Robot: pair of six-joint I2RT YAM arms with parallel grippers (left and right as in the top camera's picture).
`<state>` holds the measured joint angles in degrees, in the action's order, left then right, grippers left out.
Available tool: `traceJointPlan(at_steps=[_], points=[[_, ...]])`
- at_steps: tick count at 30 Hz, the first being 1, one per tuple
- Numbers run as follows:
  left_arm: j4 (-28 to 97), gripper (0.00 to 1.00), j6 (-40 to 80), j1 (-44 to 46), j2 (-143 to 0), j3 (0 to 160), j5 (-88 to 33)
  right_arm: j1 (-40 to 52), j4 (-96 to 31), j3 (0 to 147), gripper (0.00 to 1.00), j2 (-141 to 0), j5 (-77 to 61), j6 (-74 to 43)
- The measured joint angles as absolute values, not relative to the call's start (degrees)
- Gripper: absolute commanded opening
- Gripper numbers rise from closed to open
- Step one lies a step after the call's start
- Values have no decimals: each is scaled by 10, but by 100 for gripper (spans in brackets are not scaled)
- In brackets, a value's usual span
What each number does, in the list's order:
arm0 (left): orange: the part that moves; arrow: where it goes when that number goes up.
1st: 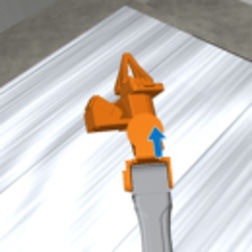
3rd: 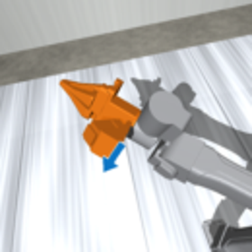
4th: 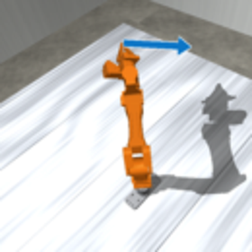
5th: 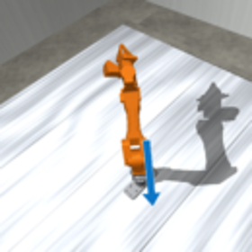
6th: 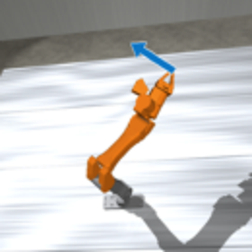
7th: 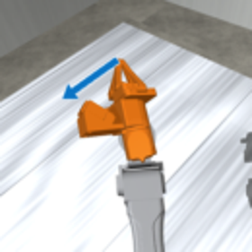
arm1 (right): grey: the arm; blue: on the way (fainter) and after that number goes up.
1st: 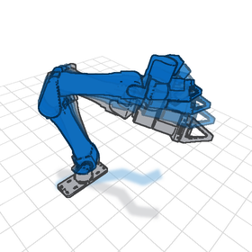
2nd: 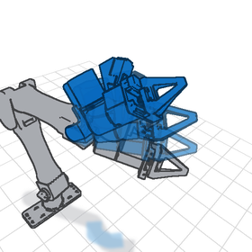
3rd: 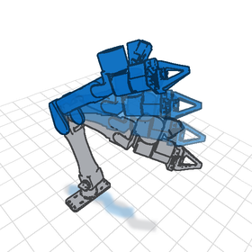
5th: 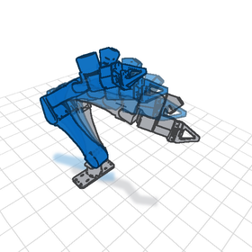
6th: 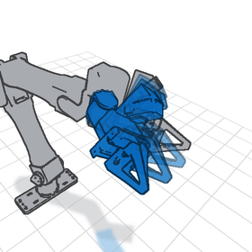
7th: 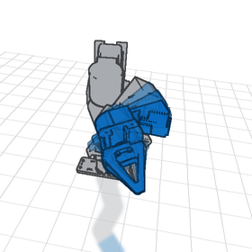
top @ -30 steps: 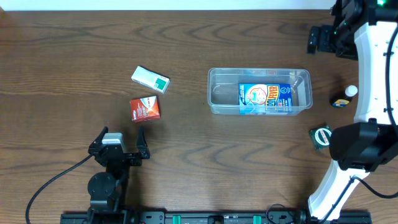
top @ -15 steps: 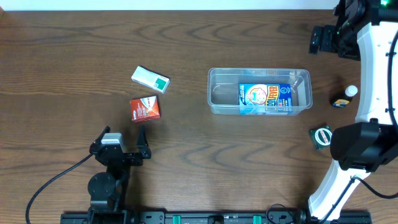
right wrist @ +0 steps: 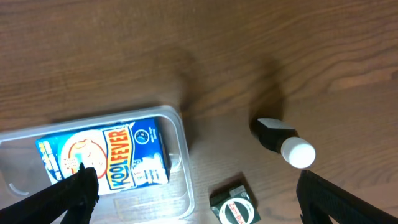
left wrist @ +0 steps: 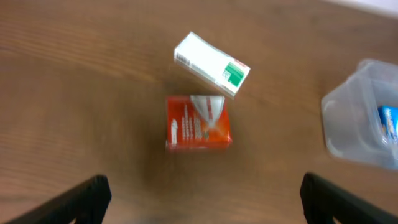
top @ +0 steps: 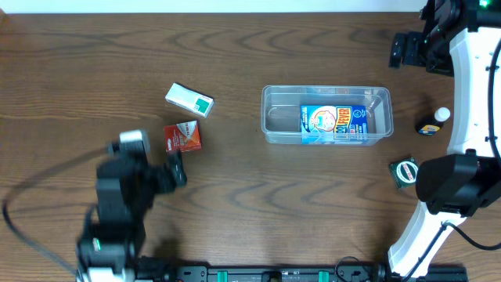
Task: Pack container
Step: 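Reach the left gripper to the red box and grasp it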
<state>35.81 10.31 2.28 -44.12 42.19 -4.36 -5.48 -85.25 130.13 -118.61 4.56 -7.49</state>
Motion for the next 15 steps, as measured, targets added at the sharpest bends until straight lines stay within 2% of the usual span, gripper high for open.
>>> traceJointPlan(at_steps=[3, 6, 10, 15], points=[[422, 98, 103, 23, -573, 517, -48, -55, -853, 1301, 99, -1186, 46, -75], [428, 98, 103, 23, -677, 561, -71, -55, -853, 1301, 99, -1186, 46, -75], [408, 98, 103, 23, -779, 568, -93, -55, -853, 1301, 99, -1186, 46, -75], [381, 98, 105, 32, -841, 568, -99, -55, -853, 1301, 99, -1186, 46, -75]])
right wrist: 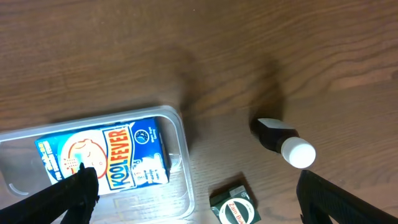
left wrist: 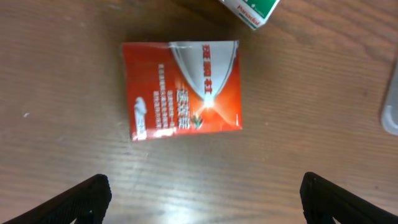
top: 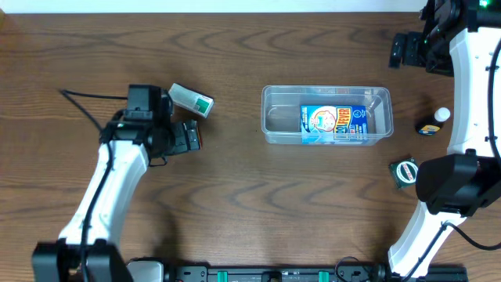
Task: Pack container
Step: 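Reach the left gripper to the red box and grasp it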
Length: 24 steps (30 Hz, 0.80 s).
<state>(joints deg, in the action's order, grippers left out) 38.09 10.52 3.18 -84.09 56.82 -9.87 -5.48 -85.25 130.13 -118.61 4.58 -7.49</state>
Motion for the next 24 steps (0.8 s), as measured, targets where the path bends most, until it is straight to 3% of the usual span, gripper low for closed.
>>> traceJointPlan(at_steps=[13, 24], points=[[302, 98, 163, 96, -890, 568, 48, -55, -853, 1301, 99, -1186, 46, -75], [252, 98, 187, 96, -962, 568, 73, -55, -853, 1301, 99, -1186, 46, -75]])
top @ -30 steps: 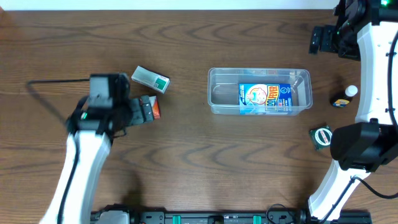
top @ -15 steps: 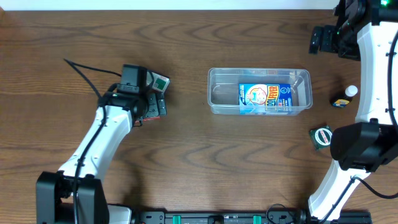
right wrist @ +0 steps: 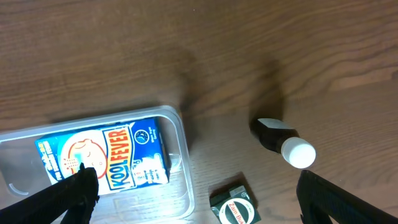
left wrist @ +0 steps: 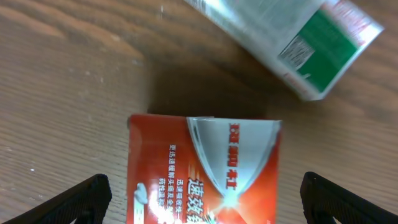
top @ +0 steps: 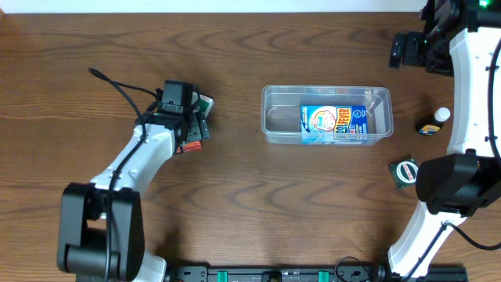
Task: Pack container
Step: 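Reach the left gripper to the red box and grasp it, then carry the red box with the left gripper into the container and release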
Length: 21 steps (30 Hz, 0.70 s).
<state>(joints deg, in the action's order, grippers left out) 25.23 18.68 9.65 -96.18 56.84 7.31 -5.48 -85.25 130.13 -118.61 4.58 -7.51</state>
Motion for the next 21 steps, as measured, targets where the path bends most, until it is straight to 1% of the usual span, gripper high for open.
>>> traceJointPlan(at_steps=[6, 8, 15, 17, 21], points=[[249, 98, 191, 96, -1007, 568, 75, -55, -853, 1301, 99, -1186, 46, -75], [249, 100, 191, 96, -1019, 568, 76, -55, -853, 1301, 99, -1186, 46, -75], [247, 67, 197, 96, -1024, 569, 77, -55, -853, 1301, 99, -1186, 46, -75], [247, 62, 196, 96, -1022, 569, 78, -55, -853, 1301, 99, -1186, 46, -75], [263, 62, 195, 96, -1004, 569, 77, -55, -853, 1301, 99, -1186, 46, -75]])
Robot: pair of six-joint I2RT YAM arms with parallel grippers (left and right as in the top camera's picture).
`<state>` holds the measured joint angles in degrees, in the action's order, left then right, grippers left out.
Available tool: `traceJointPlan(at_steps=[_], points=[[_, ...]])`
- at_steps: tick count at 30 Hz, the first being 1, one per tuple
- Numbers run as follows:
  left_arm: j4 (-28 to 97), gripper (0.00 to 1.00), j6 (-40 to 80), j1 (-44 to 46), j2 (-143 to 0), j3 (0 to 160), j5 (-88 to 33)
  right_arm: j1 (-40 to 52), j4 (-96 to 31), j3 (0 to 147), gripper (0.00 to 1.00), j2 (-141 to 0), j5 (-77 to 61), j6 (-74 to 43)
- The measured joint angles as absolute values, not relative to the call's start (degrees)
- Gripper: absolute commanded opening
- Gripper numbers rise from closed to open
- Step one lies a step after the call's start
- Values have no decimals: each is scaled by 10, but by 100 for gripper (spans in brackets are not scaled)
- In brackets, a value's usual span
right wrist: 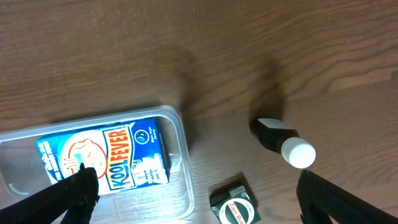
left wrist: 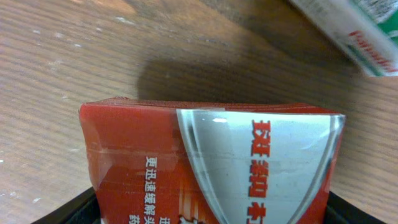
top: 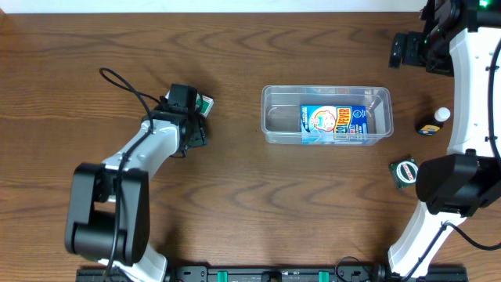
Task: Pack container
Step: 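Carry the red box with the left gripper into the container and release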
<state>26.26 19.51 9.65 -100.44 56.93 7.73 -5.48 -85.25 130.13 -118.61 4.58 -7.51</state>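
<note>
A red box (left wrist: 211, 155) with white lettering lies on the table and fills the left wrist view. My left gripper (left wrist: 211, 208) is open and low over it, one fingertip (left wrist: 71, 208) on each side of the box. In the overhead view my left gripper (top: 190, 131) hides the red box. A white and green box (left wrist: 351, 34) lies just beyond it. The clear plastic container (top: 274, 117) holds a blue Kool Fever box (top: 334, 123). My right gripper (right wrist: 196, 190) is open, high above the container's right end.
A small dark bottle with a white cap (right wrist: 286, 143) lies right of the container. A dark green round-labelled tin (right wrist: 235, 206) sits nearer the front edge. The right arm (top: 462, 94) runs along the table's right side.
My left gripper has come lower and closer onto the red box, which now sits between its open fingers. The right arm and the other things have not moved.
My left gripper stood open near the table's front left, with both boxes ahead of it. Then it was above the red box, then nearer still, and now straddles it. The right gripper stayed open over the container's right end throughout.
</note>
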Motion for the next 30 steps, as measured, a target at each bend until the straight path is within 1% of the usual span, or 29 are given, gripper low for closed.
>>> traceJointPlan(at_steps=[8, 11, 15, 22, 30], points=[[332, 62, 195, 116, -857, 583, 56, -55, -853, 1301, 99, -1186, 46, -75], [369, 62, 196, 145, -813, 624, 49, -55, -853, 1301, 99, -1186, 46, -75], [389, 62, 204, 208, -787, 705, 45, -55, -853, 1301, 99, -1186, 46, -75], [339, 62, 234, 319, -811, 783, 42, -55, -853, 1301, 99, -1186, 46, -75], [268, 63, 258, 390, -921, 798, 42, -55, -853, 1301, 99, -1186, 46, -75]])
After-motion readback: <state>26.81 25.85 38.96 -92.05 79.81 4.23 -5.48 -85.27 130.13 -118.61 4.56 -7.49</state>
